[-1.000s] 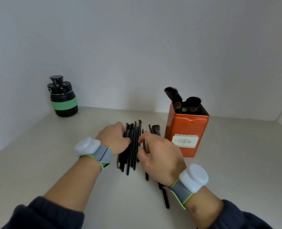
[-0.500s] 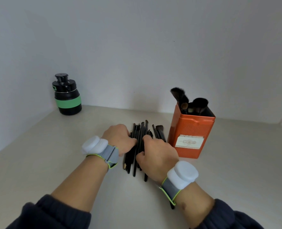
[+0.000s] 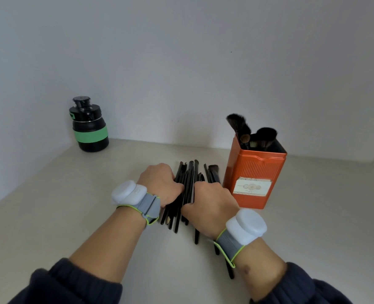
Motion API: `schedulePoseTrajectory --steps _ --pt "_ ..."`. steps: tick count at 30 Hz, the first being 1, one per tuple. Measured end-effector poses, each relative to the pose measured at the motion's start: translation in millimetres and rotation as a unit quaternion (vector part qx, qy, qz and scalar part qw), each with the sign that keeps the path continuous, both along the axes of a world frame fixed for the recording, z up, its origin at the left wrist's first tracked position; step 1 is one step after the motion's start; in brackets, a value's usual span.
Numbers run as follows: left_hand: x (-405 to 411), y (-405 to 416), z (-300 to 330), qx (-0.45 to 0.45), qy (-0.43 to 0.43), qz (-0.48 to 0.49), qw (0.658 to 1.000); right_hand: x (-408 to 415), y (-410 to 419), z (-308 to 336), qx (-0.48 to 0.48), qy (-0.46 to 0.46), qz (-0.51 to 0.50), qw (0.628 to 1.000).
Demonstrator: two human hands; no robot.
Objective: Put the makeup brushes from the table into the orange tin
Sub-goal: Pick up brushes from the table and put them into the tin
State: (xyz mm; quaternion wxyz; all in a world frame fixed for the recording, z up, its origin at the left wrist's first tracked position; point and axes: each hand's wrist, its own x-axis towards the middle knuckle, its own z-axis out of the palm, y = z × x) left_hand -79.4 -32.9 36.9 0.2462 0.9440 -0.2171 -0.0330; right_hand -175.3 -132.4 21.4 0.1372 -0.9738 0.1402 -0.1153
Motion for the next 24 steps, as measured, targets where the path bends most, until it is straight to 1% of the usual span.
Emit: schedulePoseTrajectory --steps 15,24 --pt "3 0 -5 -0.014 -0.015 -0.006 1.0 -8 2 10 -0.003 0.013 0.005 1.0" --pt "2 0 -5 -0.013 -0.021 -0.009 1.0 -11 3 14 0.012 0.031 0.008 0.999"
